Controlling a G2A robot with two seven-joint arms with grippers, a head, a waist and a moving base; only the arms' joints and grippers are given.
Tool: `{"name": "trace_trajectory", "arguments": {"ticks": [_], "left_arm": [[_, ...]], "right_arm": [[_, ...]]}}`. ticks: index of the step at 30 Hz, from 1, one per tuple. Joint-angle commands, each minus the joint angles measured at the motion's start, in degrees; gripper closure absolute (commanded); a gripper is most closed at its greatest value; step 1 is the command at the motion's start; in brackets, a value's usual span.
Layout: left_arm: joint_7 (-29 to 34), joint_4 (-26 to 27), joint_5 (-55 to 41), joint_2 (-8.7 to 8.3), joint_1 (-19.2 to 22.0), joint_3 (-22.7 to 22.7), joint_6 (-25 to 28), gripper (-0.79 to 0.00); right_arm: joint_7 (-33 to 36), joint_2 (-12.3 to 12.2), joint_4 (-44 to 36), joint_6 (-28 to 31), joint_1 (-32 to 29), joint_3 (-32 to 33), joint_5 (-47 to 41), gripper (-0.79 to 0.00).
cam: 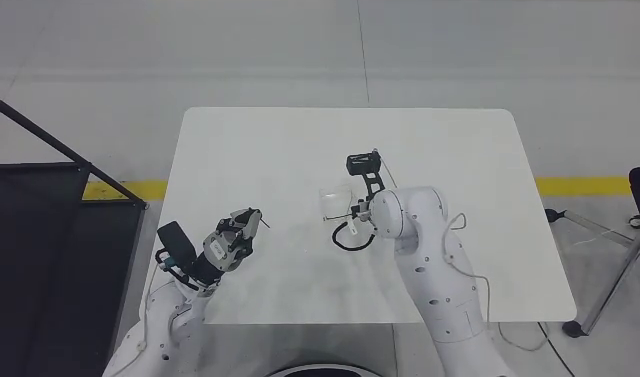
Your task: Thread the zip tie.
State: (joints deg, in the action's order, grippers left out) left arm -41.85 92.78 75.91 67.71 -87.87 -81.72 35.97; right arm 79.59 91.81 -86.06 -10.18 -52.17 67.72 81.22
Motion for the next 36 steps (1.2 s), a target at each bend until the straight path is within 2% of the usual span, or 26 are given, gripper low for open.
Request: {"name": "trace_trajectory", "arguments": {"ticks": [1,16,20,23,36], "left_arm": [[0.0,0.0,0.0,0.00,0.0,0.0,0.0,0.000],[0.0,0.0,0.0,0.00,0.0,0.0,0.0,0.000],[0.0,0.0,0.0,0.00,0.0,0.0,0.0,0.000],[0.0,0.0,0.0,0.00,0.0,0.0,0.0,0.000],[0.0,0.0,0.0,0.00,0.0,0.0,0.0,0.000]], "right_arm": [[0.0,0.0,0.0,0.1,0.0,-0.1,0.1,-0.215],[0.1,0.0,1.6,0.0,1.0,-0.7,-0.2,-0.182],[0.2,0.0,2.1,0.0,1.4,-0.8,-0.5,-0.126],[0.1,0.0,2.1,-0.1,1.5,-0.8,-0.7,0.000],[-0.6,-0.5,-3.1,0.3,-1.4,1.4,-2.3,0.000]]}}
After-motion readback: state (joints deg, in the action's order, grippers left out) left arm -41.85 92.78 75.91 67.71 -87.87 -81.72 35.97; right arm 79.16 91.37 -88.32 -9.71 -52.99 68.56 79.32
